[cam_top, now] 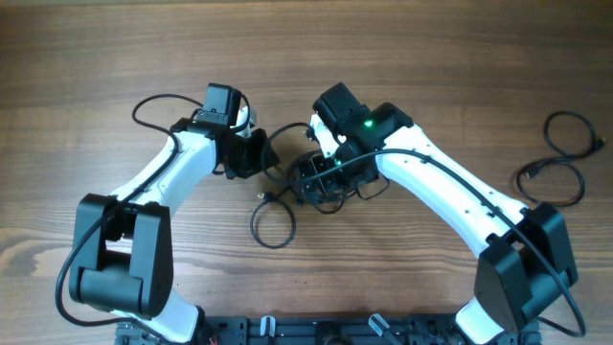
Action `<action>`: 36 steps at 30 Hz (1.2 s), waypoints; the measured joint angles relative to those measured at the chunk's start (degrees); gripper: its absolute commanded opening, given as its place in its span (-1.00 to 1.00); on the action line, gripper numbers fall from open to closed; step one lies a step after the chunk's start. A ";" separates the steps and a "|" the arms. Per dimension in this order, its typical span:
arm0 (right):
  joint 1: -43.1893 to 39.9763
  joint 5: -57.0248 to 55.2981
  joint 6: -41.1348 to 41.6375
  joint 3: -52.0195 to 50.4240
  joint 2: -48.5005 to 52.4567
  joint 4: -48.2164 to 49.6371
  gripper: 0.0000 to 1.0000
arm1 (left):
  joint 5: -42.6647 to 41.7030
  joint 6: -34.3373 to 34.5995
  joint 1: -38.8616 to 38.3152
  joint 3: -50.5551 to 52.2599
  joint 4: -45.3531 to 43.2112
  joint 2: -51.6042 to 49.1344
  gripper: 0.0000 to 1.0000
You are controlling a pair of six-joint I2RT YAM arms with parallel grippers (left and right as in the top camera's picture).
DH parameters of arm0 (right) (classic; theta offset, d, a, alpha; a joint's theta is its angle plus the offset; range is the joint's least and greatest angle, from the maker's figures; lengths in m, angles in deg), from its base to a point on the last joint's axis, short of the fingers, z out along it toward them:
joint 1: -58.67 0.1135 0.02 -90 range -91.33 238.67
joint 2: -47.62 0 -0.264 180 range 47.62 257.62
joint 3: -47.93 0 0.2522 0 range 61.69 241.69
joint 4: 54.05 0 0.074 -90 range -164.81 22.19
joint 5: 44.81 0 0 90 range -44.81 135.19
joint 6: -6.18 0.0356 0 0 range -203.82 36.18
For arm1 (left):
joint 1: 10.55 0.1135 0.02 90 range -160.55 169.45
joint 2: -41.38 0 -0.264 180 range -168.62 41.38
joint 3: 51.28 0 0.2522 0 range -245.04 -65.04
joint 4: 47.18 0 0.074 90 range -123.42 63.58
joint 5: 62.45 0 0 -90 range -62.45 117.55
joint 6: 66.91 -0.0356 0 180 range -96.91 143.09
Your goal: Untangle cables
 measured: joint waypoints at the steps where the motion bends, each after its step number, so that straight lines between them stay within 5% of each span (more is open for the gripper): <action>1: 0.00 -0.35 0.20 -0.17 0.00 2.64 0.99 | 0.39 0.00 0.04 0.00 0.15 0.00 -0.38; 8: 0.00 -1.29 0.83 -0.33 0.00 18.23 0.99 | 1.05 0.00 0.04 0.00 0.68 0.00 -0.34; 20: 0.00 -1.38 0.83 -0.33 0.00 19.30 0.99 | 1.05 0.00 0.04 0.00 0.85 0.00 -0.25; 25: 0.00 -1.38 0.83 -0.33 0.00 19.32 0.99 | 1.05 -0.02 0.17 -0.04 -1.57 0.00 -0.42; 28: 0.00 -1.38 0.83 -0.33 0.00 19.32 0.99 | 1.05 0.11 2.16 -0.92 -1.36 0.00 -0.92; 36: 0.00 -0.85 4.02 -0.33 0.00 21.09 0.99 | -0.52 2.60 12.24 -1.40 7.65 0.00 -0.92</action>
